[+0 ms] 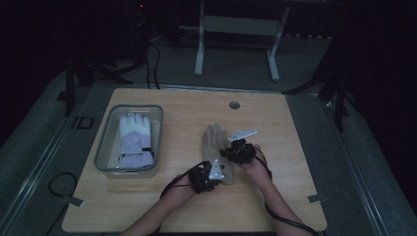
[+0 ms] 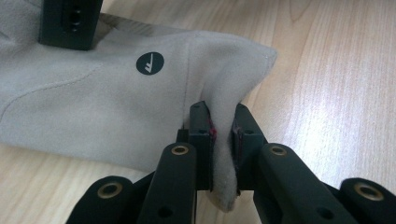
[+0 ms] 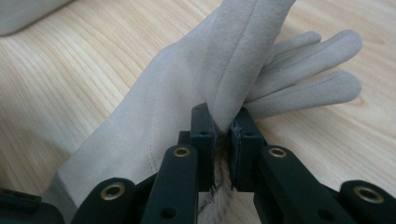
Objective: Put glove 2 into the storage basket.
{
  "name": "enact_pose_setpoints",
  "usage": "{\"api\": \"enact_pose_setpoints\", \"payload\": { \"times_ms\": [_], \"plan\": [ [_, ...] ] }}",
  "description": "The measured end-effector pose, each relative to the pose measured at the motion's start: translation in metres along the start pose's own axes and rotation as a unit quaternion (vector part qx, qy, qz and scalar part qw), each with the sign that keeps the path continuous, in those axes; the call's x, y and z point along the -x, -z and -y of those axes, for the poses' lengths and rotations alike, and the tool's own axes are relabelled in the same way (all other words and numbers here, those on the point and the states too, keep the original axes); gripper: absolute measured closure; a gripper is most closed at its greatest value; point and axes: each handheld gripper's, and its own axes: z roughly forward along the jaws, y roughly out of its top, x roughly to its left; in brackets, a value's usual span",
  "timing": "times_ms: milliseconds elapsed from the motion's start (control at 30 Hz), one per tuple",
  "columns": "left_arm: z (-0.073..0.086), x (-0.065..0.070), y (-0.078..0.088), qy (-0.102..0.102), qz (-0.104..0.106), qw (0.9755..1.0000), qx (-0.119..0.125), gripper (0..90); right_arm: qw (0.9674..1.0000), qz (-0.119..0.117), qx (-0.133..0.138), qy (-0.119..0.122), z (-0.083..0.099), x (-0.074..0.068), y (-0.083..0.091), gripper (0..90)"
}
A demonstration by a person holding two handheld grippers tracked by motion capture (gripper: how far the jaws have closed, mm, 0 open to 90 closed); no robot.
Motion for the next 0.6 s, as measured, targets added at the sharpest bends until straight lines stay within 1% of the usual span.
{"api": "enact_pose_setpoints", "payload": {
  "times_ms": [133,200,367,433,467,500,600],
  "plan": [
    [-0.001,-0.003,0.011,0.001,-0.003,1.0,0.001,82.0,1.0,-0.001,0.008,0.003,-0.008,-0.004,0.004,82.1],
    [-0.002,-0.005,0.017,-0.003,-0.007,1.0,0.001,82.0,0.9999,-0.002,0.014,0.003,-0.013,-0.005,0.006,82.1],
    [-0.002,-0.009,0.029,0.003,-0.007,1.0,0.004,82.0,0.9997,-0.005,0.022,0.005,-0.022,-0.009,0.009,82.0],
    [-0.002,-0.011,0.035,0.001,-0.009,1.0,0.003,82.0,0.9996,-0.008,0.025,0.006,-0.03,-0.013,0.011,82.0],
    [-0.002,-0.012,0.037,0.002,-0.007,1.0,0.003,82.0,0.9996,-0.008,0.025,0.006,-0.03,-0.013,0.011,82.0],
    [-0.003,-0.012,0.041,0.001,-0.012,0.9999,0.004,82.0,0.9996,-0.009,0.025,0.008,-0.032,-0.014,0.012,82.1],
    [-0.002,-0.015,0.049,0.003,-0.013,0.9999,0.008,82.0,0.9994,-0.011,0.032,0.008,-0.039,-0.017,0.014,82.1]
  ]
}}
